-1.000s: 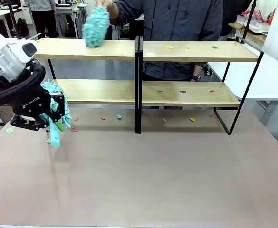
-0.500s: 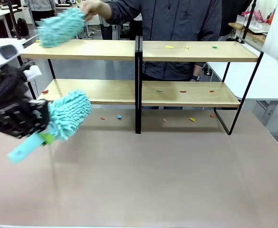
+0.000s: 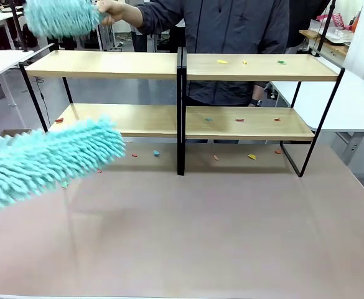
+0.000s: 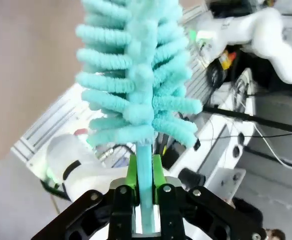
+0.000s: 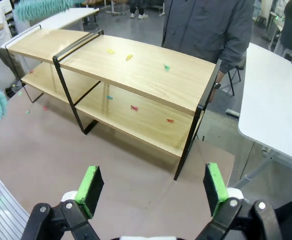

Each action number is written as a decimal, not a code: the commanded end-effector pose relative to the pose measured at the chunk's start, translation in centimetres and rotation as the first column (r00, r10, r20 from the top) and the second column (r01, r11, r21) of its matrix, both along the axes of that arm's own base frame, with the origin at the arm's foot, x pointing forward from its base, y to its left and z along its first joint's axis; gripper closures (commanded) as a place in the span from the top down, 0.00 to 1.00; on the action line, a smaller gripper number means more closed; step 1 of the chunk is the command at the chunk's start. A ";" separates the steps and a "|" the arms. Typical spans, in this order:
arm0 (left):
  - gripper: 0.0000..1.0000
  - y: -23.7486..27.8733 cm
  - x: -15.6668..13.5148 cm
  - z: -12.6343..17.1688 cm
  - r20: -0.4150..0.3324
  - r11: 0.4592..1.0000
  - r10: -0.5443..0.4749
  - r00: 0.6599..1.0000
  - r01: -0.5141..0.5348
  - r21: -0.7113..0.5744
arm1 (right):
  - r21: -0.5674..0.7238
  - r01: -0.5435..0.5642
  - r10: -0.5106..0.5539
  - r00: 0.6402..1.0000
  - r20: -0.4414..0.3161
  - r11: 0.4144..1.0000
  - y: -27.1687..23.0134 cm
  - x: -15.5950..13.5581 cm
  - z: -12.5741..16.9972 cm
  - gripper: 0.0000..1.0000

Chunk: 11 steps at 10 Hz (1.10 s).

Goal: Clean the shelves.
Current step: Clean a randomly selected level of the Shelf with the Duster.

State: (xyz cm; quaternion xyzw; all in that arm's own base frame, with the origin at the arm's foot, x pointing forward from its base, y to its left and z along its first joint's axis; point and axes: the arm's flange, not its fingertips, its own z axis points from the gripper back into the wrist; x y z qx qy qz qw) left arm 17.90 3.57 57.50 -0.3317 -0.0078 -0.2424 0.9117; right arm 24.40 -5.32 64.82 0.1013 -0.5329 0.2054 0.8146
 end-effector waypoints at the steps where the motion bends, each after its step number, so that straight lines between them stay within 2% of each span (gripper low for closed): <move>1: 0.00 6.0 -1.6 2.3 0.117 0.971 0.204 0.972 -0.186 -0.152 | -0.006 -0.005 0.005 1.000 0.007 1.000 -0.1 0.0 0.0 1.00; 2: 0.00 9.0 -3.2 3.5 0.155 0.942 0.298 0.942 -0.264 -0.205 | -0.006 -0.005 0.005 1.000 0.007 1.000 -0.1 0.0 0.0 1.00; 3: 0.00 11.0 -4.3 4.3 0.192 0.927 0.333 0.923 -0.282 -0.248 | -0.006 -0.005 0.005 1.000 0.007 1.000 -0.1 0.0 0.0 1.00; 4: 0.00 12.4 -5.1 4.5 0.195 0.905 0.361 0.912 -0.292 -0.309 | -0.006 -0.005 0.005 1.000 0.007 1.000 -0.1 0.0 0.0 1.00; 6: 0.00 12.7 -5.1 4.0 0.223 0.872 0.411 0.884 -0.310 -0.380 | -0.006 -0.005 0.005 1.000 0.007 1.000 -0.1 0.0 0.0 1.00; 7: 0.00 12.2 -4.2 4.2 0.193 0.818 0.490 0.850 -0.372 -0.438 | -0.006 -0.005 0.005 1.000 0.007 1.000 -0.1 0.0 0.0 1.00; 8: 0.00 13.6 -5.4 4.6 0.184 0.875 0.423 0.887 -0.347 -0.338 | -0.006 -0.005 0.005 1.000 0.007 1.000 -0.1 0.0 0.0 1.00; 11: 0.00 13.6 -5.4 4.6 0.184 0.875 0.423 0.887 -0.347 -0.338 | -0.006 -0.005 0.005 1.000 0.007 1.000 -0.1 0.0 0.0 1.00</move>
